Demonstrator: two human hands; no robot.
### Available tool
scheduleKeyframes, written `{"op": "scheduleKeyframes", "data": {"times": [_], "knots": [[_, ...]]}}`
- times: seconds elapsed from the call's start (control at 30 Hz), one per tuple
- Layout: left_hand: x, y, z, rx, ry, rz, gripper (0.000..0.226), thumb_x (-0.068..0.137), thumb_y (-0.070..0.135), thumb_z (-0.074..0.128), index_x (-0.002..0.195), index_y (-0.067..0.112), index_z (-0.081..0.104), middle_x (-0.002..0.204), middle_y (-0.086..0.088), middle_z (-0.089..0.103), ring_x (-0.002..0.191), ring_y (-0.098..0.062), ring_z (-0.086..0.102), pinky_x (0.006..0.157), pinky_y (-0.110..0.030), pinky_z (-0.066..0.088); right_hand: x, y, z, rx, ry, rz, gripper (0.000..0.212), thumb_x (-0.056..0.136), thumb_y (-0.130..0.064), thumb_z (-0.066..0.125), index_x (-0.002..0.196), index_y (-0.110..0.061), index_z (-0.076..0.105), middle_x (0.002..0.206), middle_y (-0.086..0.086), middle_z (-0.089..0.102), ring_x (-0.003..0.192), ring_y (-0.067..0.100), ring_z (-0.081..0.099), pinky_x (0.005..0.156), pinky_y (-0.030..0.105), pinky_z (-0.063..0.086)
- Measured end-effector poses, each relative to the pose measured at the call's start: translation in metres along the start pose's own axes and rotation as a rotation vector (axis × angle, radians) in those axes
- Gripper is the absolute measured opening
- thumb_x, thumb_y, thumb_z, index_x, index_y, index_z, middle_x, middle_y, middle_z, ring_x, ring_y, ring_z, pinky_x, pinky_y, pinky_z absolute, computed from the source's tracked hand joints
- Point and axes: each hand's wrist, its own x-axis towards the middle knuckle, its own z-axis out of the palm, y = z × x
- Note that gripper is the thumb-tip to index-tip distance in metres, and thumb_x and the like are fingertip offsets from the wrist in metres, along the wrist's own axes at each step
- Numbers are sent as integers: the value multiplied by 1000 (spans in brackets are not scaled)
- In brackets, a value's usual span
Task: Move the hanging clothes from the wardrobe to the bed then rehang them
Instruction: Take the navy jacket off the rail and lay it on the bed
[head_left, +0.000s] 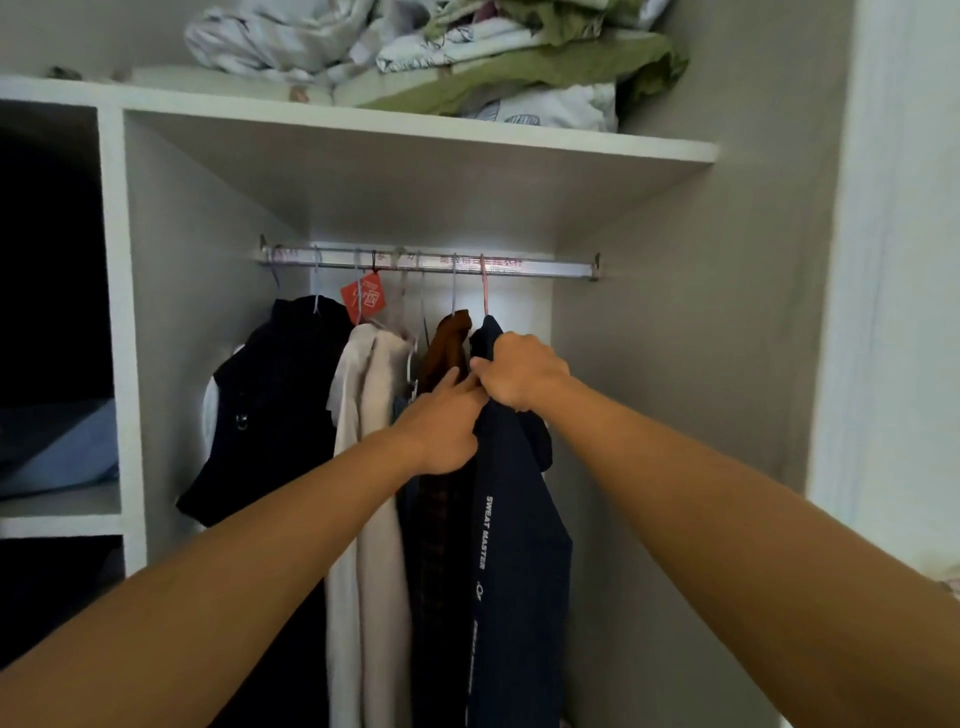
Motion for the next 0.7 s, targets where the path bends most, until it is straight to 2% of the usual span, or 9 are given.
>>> {"op": "scheduleKeyframes", "data": {"times": [0.13, 0.2, 0.27, 0.3, 0.37, 0.4, 0.5, 0.6, 0.7], "knots": [[15, -12, 5, -40, 16, 86, 62, 81, -3, 46, 142, 13, 44, 143, -13, 43, 130, -32, 42, 99, -48, 44, 20, 1, 8, -122, -41, 47, 15, 98, -21, 49, 88, -10, 53, 96, 8, 56, 83, 24, 53, 70, 33, 43], [20, -19, 9, -20, -21, 64, 43, 84, 0, 46, 125, 6, 58, 132, -16, 55, 133, -33, 39, 102, -48, 42, 26, 4, 9, -176, -57, 55, 12, 95, -13, 49, 84, -9, 51, 101, 10, 58, 83, 24, 52, 69, 34, 43], [25, -25, 11, -10, -35, 42, 29, 89, 7, 47, 112, 2, 64, 126, -16, 61, 142, -30, 31, 108, -46, 37, 31, 5, 10, -211, -46, 56, 20, 94, -9, 50, 74, -10, 45, 104, 12, 60, 83, 24, 54, 68, 33, 44], [26, -28, 12, 0, -27, 39, 27, 91, 11, 49, 110, 2, 65, 125, -15, 62, 142, -29, 29, 109, -45, 36, 33, 5, 10, -225, -34, 58, 16, 93, -8, 50, 77, -9, 48, 105, 12, 60, 84, 25, 55, 68, 32, 44], [28, -30, 12, 24, 1, 49, 27, 93, 17, 52, 111, 3, 66, 124, -15, 62, 141, -28, 32, 110, -43, 35, 34, 6, 9, -251, -2, 66, 6, 94, -9, 52, 94, -6, 57, 108, 12, 61, 90, 26, 59, 67, 31, 45], [28, -29, 12, 34, 9, 58, 28, 93, 20, 53, 113, 5, 65, 128, -14, 61, 142, -28, 31, 112, -43, 34, 34, 7, 9, -252, 26, 70, 7, 94, -10, 53, 98, -5, 57, 108, 13, 61, 91, 26, 60, 67, 31, 45], [26, -24, 10, 53, 9, 78, 35, 96, 24, 53, 126, 8, 60, 139, -13, 53, 144, -28, 28, 116, -38, 25, 36, 11, 4, -209, 116, 89, 11, 93, -9, 54, 101, -3, 58, 108, 15, 62, 97, 29, 62, 65, 30, 45], [24, -19, 7, 42, 42, 40, 37, 95, 24, 51, 127, 6, 55, 130, -15, 57, 130, -31, 43, 109, -37, 30, 34, 15, -8, -198, 165, 103, 20, 92, -11, 55, 108, 0, 58, 113, 18, 60, 103, 33, 61, 68, 32, 45], [20, -12, 2, 17, 43, 0, 42, 96, 23, 49, 133, 4, 47, 140, -19, 47, 140, -33, 31, 111, -41, 30, 28, 19, -24, -194, 195, 89, 20, 92, -13, 57, 105, 1, 58, 111, 20, 61, 103, 37, 61, 68, 34, 45]]}}
